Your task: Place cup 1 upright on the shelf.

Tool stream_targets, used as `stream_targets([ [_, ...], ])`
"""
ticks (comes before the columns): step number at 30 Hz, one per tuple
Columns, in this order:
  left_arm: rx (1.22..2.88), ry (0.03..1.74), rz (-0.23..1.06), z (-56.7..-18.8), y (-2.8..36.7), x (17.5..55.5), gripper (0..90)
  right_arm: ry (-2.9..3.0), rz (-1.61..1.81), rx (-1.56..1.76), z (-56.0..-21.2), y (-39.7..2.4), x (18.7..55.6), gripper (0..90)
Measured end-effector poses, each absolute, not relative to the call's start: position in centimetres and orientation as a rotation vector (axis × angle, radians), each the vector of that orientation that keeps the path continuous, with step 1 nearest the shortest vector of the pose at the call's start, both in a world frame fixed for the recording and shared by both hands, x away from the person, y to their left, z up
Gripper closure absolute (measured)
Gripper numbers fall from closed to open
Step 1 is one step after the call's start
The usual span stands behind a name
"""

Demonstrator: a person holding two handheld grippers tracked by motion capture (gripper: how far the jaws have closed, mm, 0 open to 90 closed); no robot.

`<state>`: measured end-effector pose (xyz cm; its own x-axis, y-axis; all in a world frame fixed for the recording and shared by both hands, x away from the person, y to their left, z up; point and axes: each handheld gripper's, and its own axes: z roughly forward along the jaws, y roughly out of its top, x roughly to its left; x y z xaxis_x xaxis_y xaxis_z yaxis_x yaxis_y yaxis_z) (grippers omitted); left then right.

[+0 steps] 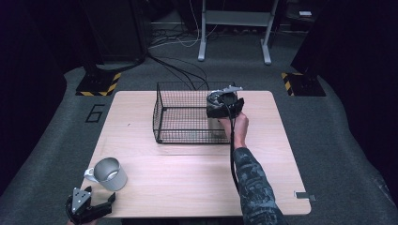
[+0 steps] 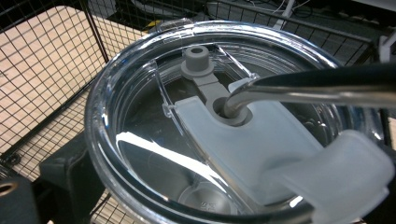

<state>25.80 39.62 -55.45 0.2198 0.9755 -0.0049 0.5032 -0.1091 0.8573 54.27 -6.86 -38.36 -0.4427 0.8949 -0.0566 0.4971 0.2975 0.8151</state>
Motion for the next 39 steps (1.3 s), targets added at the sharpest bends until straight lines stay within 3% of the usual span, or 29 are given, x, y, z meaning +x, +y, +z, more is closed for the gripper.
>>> stream_targets([
  [39, 1.730, 1.385, 0.779, -55.5, 39.6, 25.8, 2.0, 2.119, 1.014, 1.350, -40.3, -6.4, 54.6, 2.7],
])
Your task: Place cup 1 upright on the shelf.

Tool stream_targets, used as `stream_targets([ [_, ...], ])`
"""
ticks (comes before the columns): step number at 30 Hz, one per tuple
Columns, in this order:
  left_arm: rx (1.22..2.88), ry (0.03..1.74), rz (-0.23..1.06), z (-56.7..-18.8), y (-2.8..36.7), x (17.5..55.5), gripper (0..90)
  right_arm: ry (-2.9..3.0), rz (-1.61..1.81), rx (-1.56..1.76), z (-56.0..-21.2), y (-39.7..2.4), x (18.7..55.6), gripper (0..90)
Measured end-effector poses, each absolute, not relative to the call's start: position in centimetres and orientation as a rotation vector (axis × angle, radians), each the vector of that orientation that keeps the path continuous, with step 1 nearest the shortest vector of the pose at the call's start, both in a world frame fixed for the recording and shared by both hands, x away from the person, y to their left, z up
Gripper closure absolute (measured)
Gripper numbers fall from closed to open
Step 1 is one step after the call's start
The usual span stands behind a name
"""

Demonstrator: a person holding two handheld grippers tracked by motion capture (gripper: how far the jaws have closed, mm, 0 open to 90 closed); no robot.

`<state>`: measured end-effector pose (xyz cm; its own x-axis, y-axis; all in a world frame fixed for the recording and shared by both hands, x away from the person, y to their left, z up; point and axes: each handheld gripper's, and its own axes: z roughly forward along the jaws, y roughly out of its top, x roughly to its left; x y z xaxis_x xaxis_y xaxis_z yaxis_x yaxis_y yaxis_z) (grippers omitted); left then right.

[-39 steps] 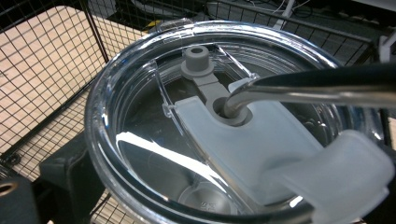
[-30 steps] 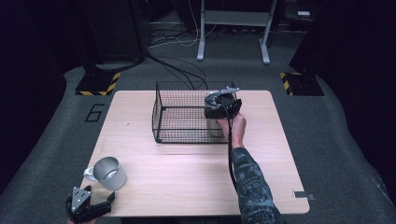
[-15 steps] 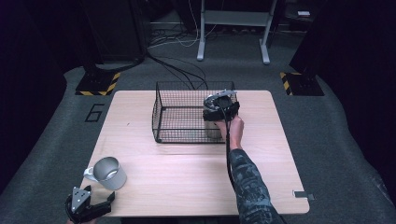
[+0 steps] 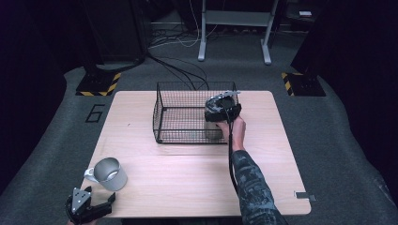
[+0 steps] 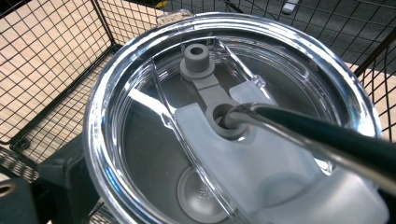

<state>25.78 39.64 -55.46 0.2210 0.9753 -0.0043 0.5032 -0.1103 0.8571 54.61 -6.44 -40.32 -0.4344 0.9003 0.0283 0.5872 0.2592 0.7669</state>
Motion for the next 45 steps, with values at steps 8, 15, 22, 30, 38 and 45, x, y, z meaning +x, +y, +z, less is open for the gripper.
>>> stream_targets([
  [8, 1.731, 1.385, 0.778, -55.4, 39.6, 25.8, 1.9, 2.147, 1.002, 1.350, -39.5, -6.5, 54.5, 1.3],
  [15, 1.731, 1.384, 0.781, -55.5, 39.6, 25.8, 1.9, 2.148, 0.998, 1.345, -38.0, -7.0, 53.7, 0.0],
  [22, 1.688, 1.386, 0.799, -55.7, 39.4, 25.9, 2.0, 2.144, 1.017, 1.305, -36.6, -7.5, 52.2, 0.0],
  [30, 1.702, 1.383, 0.801, -55.6, 39.5, 25.9, 1.9, 2.158, 1.071, 1.253, -35.9, -8.9, 50.0, 0.0],
  [38, 1.703, 1.382, 0.800, -55.6, 39.5, 25.9, 1.9, 2.157, 1.104, 1.216, -35.7, -10.7, 47.5, 0.0],
  [45, 1.707, 1.375, 0.802, -55.6, 39.5, 26.0, 1.9, 2.143, 1.112, 1.234, -36.4, -12.6, 45.7, 0.0],
])
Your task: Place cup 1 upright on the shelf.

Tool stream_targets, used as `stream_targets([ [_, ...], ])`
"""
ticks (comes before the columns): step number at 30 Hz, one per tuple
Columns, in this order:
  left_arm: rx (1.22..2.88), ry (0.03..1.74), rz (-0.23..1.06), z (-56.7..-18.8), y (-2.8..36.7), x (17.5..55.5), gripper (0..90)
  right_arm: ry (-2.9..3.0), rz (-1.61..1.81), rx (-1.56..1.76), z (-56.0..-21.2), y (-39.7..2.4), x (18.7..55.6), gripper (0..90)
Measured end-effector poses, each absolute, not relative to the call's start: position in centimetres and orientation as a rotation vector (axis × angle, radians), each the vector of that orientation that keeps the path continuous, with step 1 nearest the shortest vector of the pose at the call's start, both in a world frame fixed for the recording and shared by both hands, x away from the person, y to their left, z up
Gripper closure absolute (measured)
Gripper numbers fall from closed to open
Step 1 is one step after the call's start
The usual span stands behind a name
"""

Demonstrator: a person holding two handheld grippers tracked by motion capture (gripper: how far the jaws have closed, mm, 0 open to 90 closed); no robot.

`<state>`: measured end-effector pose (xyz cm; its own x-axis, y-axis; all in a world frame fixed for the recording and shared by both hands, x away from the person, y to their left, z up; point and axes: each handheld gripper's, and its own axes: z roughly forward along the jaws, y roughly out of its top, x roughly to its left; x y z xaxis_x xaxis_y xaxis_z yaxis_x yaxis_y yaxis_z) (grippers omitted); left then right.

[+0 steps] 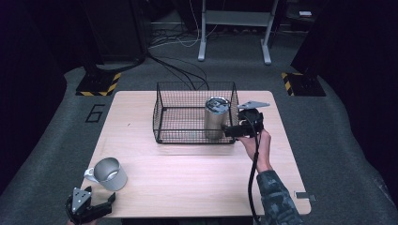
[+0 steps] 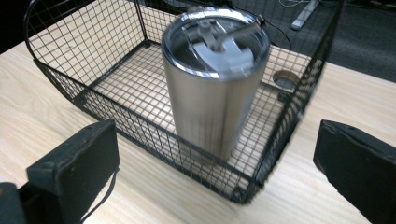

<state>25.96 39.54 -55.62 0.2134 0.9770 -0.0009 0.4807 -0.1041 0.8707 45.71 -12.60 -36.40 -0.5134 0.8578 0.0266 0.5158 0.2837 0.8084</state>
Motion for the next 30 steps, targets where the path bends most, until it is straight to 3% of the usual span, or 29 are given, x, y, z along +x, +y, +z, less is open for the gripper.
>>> stream_targets([
  [16, 1.714, 1.378, 0.803, -55.6, 39.5, 26.0, 1.9, 2.106, 1.048, 1.297, -41.0, -17.9, 40.5, 0.0],
  [30, 1.715, 1.367, 0.798, -55.6, 39.6, 26.2, 1.9, 2.138, 0.940, 1.425, -51.2, -19.3, 37.2, 0.0],
])
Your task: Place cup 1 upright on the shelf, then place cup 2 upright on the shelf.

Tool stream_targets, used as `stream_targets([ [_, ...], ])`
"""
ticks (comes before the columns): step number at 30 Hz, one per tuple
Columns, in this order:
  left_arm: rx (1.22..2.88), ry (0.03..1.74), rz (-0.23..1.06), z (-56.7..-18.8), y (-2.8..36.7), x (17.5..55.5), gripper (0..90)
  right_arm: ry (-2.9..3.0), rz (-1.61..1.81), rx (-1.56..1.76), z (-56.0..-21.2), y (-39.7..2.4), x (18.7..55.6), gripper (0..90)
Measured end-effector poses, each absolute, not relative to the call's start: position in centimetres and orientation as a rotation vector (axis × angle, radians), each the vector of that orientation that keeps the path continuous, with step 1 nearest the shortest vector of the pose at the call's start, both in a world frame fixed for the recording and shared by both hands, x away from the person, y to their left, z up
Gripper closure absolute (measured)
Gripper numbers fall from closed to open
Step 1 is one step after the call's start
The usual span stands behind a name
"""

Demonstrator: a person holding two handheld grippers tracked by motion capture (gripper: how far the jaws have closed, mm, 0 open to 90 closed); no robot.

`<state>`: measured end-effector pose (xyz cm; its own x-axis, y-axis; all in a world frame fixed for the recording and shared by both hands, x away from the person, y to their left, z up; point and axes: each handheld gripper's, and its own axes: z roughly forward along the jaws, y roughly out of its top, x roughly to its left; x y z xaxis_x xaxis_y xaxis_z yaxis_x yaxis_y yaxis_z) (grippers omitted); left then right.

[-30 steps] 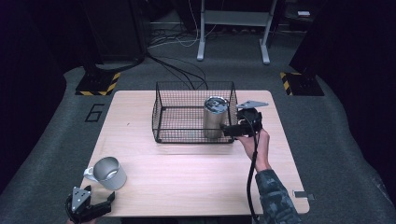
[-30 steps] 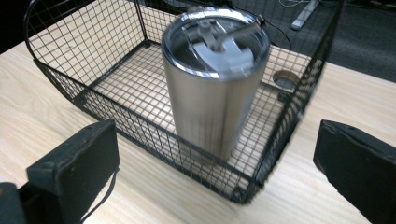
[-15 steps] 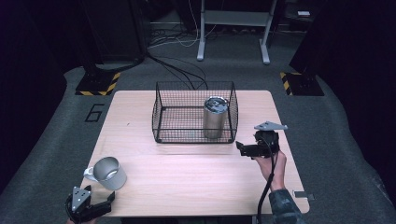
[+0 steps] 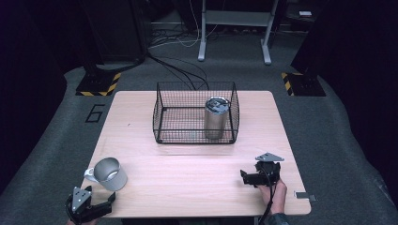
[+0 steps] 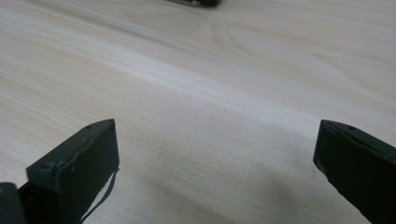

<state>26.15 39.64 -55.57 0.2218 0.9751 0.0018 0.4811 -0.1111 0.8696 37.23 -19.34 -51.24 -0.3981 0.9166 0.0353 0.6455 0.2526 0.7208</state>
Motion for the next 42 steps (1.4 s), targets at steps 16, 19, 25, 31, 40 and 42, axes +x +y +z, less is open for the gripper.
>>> stream_targets([
  [16, 1.712, 1.380, 0.785, -55.5, 39.6, 26.0, 1.9, 2.100, 0.894, 1.442, -53.0, -21.0, 37.0, 0.0],
  [19, 1.716, 1.382, 0.786, -55.5, 39.6, 26.0, 1.9, 2.095, 0.892, 1.440, -53.1, -21.1, 37.1, 0.0],
  [25, 1.715, 1.386, 0.789, -55.5, 39.6, 26.0, 1.8, 2.093, 0.894, 1.449, -53.0, -21.2, 37.1, 0.0],
  [31, 1.731, 1.405, 0.776, -55.2, 39.2, 26.2, 0.0, 2.127, 0.904, 1.411, -53.0, -21.5, 37.1, 0.0],
  [40, 1.743, 1.410, 0.738, -54.6, 39.2, 25.1, 0.0, 2.127, 0.904, 1.411, -53.0, -21.6, 37.1, 0.0],
  [42, 1.754, 1.403, 0.738, -54.2, 39.3, 24.8, 0.0, 2.127, 0.904, 1.410, -53.0, -21.6, 37.1, 0.0],
])
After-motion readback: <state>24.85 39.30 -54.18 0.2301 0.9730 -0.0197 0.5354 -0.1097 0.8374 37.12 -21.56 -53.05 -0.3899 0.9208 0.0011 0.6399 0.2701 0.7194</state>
